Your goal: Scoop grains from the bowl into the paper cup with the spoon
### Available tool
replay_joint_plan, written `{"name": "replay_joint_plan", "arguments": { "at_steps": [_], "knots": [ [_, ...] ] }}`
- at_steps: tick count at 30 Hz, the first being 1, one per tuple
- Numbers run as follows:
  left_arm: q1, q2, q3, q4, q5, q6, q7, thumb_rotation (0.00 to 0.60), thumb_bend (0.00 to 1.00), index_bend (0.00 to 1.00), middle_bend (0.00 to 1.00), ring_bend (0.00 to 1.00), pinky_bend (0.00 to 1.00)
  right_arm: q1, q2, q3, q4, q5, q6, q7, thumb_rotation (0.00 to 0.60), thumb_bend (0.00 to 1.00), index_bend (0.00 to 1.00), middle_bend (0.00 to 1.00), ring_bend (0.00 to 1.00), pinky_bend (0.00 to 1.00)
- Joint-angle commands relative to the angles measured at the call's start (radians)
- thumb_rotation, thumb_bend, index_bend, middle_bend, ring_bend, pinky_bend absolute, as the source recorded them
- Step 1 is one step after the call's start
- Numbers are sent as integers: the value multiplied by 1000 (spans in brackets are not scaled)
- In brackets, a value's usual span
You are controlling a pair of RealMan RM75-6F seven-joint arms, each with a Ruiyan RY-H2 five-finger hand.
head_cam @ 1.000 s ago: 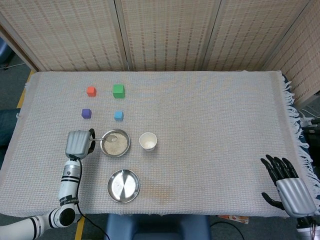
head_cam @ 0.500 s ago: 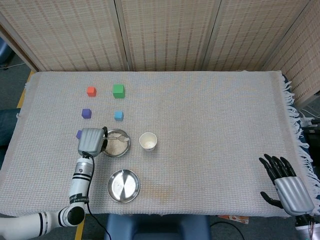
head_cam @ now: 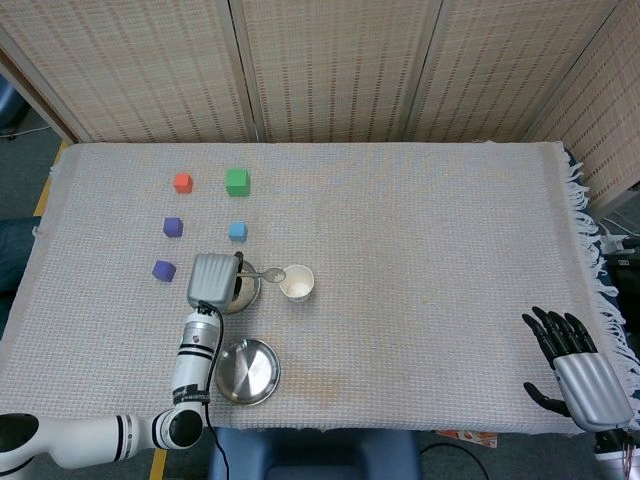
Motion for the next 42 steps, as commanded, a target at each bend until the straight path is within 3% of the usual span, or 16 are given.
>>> {"name": "replay_joint_plan", "arguments": {
  "at_steps": [1, 5, 13, 27, 37, 42],
  "knots": [
    [-12, -21, 20, 24, 27, 18, 3, 600, 398, 854, 1000, 1000, 1000, 0, 3, -2, -1, -3, -1, 5, 600, 119, 0, 0, 0, 0],
    [-24, -61, 67, 86, 111, 46, -8, 600, 396, 846, 1000, 1000, 1000, -4, 8, -7, -9, -7, 2, 1, 600, 119, 0, 0, 0, 0],
    [-48, -167, 174, 349, 341, 96, -60, 600, 398, 846, 1000, 1000, 1000, -11, 13, -11, -12, -20, 17, 1, 600, 119, 0, 0, 0, 0],
    [-51, -260, 302, 735, 659, 189, -123, 600, 395, 851, 1000, 1000, 1000, -21, 14, -2, -31, 24, 11, -42, 600, 119, 0, 0, 0, 0],
    [-48, -311, 309, 954, 747, 220, -154, 600, 396, 851, 1000, 1000, 1000, -23, 18, -6, -43, 28, 3, -56, 600, 119, 0, 0, 0, 0],
    [-41, -321, 295, 990, 762, 243, -183, 600, 398, 853, 1000, 1000, 1000, -19, 20, -5, -45, 33, -7, -56, 600, 119, 0, 0, 0, 0]
  ]
}}
